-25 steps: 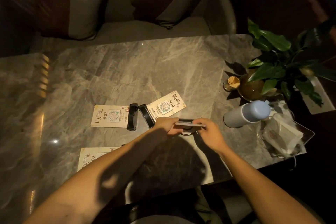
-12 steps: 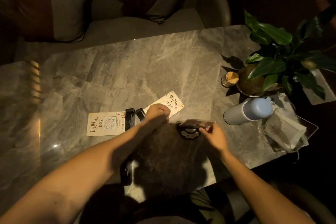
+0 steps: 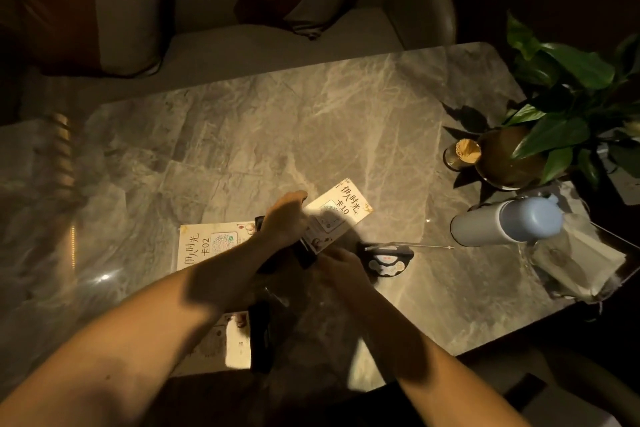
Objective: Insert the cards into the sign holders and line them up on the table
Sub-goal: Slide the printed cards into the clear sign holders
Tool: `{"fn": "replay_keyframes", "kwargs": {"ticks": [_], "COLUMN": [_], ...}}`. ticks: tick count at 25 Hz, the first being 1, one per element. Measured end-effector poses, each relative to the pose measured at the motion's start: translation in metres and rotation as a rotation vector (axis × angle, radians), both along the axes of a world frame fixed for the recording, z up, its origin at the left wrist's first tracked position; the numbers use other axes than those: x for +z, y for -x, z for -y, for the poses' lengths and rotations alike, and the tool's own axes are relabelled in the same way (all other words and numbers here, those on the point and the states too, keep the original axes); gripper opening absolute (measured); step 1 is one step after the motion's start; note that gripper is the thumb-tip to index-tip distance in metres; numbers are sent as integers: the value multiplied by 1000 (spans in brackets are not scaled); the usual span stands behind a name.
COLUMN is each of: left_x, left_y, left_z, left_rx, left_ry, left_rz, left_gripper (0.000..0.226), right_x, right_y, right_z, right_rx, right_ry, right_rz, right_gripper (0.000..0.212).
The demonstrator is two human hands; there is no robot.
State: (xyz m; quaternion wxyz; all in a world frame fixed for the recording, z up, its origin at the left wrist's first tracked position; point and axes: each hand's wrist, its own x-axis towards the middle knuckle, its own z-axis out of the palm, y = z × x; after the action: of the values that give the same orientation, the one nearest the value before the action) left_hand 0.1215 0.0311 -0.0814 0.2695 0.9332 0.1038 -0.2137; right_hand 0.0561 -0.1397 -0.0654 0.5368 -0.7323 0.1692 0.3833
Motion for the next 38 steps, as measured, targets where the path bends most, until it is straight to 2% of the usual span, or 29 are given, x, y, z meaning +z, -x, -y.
{"fn": "replay_keyframes", "kwargs": {"ticks": [3,6,9,11,14,16,18,20,22,24,29,33,36,38], "left_x": [-1,-1,-4,1,10,14,14,15,16,20,40,47,62,73], "left_y": [8,12,21,24,25,27,29,36,45,55,71,90,106,121], "left_z": [-2,-9,-21,-26,-31,-32,-30,-27,-25,-23,-26,-37,-45,-52], "left_rx": [1,-32,27,111,208,223,283,342,364,387,492,555,651,719], "left_ry": [17,44,103,152,263,310,341,343,379,411,475,532,587,633], "left_rz": [73,58,67,116,221,309,293,269,233,271,205,235,225,224], "left_gripper": [22,30,29,25,16,31,39,45,38,30,8,27,30,36], "right_x": [-9,-8,-2,2,9,15,17,16,13,12,14,22,29,34], "right_y": [-9,-10,-22,-31,-42,-47,-52,-50,-44,-38,-30,-16,4,15], "right_z": [-19,-25,-22,-22,-25,-25,-25,-24,-21,-19,-21,-30,-41,-48], "right_rx": [-211,-415,-283,-165,-99,-77,-26,-15,-4,0,8,11,-10,113], "right_ry": [-13,-128,-51,91,196,234,273,301,315,317,281,338,337,315], "right_rz": [-132,-116,-91,0,228,286,333,350,356,349,341,263,176,200], "right_gripper": [24,34,8,25,17,18,26,30,18,7,20,32,20,12]}}
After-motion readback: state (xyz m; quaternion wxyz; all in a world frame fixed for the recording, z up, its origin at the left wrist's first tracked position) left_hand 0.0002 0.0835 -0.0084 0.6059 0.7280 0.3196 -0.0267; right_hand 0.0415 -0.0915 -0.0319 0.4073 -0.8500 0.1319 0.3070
